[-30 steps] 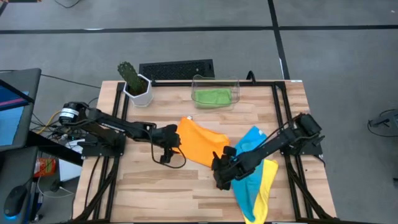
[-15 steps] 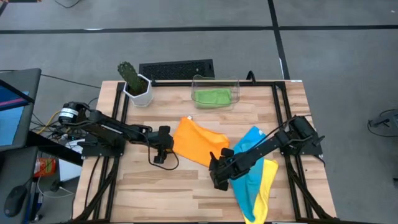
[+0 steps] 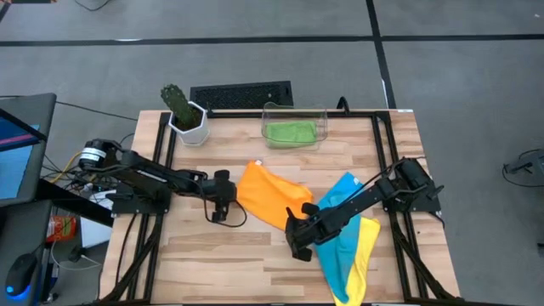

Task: Fold microfiber towels
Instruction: Fold the orange towel

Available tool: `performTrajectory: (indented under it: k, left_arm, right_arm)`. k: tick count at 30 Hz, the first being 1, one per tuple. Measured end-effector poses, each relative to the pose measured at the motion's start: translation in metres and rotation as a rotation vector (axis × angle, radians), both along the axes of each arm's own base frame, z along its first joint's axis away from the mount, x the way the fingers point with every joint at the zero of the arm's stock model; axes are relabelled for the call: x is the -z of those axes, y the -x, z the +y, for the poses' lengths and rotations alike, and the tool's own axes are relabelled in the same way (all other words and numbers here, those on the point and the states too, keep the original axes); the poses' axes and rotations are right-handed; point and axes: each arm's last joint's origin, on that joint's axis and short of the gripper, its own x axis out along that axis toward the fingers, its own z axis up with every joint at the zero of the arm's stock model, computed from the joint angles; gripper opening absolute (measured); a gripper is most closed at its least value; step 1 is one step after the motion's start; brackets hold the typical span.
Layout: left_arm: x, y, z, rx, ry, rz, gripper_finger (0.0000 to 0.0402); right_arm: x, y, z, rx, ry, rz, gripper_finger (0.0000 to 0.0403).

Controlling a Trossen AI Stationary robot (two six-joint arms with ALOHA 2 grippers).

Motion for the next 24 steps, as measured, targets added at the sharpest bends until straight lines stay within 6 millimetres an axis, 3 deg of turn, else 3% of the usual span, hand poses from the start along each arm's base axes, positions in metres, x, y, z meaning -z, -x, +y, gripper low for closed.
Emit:
performTrajectory:
  k: [6,11,15,20,24]
  left_arm:
    - [0.012,0.019,-0.027,-0.211,0.128,0.006,0.0003]
    - [0.014,0.035,-0.075,-0.292,0.363,-0.033,0.0002]
    - [0.012,0.049,-0.110,-0.297,0.478,-0.092,0.0002]
    - [0.015,0.069,-0.124,-0.415,0.477,-0.078,0.0002]
    - [0.014,0.073,-0.131,-0.414,0.507,-0.092,0.0004]
  right_arm:
    - [-0.001,-0.005,-0.005,-0.046,0.006,-0.016,0.0023]
    - [-0.002,-0.010,-0.007,-0.137,-0.018,-0.039,0.0009]
    - [-0.001,-0.010,-0.008,-0.169,-0.014,-0.024,0.0019]
    - [0.000,-0.007,-0.008,-0.225,-0.018,0.006,0.0047]
    - [-0.001,-0.005,-0.003,-0.255,-0.049,0.016,0.0055]
